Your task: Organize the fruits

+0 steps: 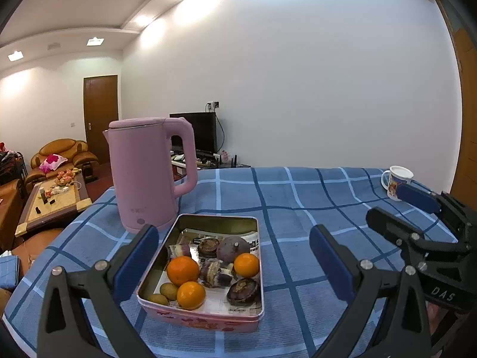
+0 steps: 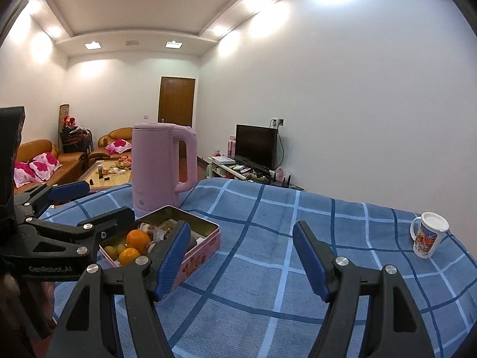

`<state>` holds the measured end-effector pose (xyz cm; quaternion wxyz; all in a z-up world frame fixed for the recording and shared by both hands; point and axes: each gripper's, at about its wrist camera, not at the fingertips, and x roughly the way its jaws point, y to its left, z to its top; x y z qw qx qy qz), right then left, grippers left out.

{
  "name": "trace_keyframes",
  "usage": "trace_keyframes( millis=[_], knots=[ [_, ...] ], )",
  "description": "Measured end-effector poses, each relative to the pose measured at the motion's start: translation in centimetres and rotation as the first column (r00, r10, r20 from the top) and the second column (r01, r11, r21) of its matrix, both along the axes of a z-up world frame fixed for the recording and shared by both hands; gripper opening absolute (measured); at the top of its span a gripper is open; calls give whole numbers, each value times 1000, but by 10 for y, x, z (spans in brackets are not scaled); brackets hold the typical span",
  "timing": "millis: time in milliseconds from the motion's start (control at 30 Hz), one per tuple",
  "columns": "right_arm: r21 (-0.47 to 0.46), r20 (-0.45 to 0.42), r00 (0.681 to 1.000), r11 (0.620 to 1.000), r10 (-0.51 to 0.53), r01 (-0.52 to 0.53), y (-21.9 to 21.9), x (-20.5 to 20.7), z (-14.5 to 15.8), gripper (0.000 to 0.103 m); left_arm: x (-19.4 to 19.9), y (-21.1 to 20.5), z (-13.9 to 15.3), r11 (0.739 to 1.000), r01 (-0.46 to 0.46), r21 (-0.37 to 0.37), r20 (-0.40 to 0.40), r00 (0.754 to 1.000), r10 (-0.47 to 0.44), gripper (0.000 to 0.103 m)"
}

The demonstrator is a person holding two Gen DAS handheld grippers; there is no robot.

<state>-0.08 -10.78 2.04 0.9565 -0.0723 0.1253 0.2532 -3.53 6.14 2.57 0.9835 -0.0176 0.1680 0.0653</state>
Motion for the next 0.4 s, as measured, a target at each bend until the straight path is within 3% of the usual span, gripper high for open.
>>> trace_keyframes(
  millis=[400],
  knots=[
    [5, -12, 1000, 1000, -10, 10, -6, 3, -2, 72, -1, -11, 3, 999, 29, 29, 13, 999, -30, 103]
  ],
)
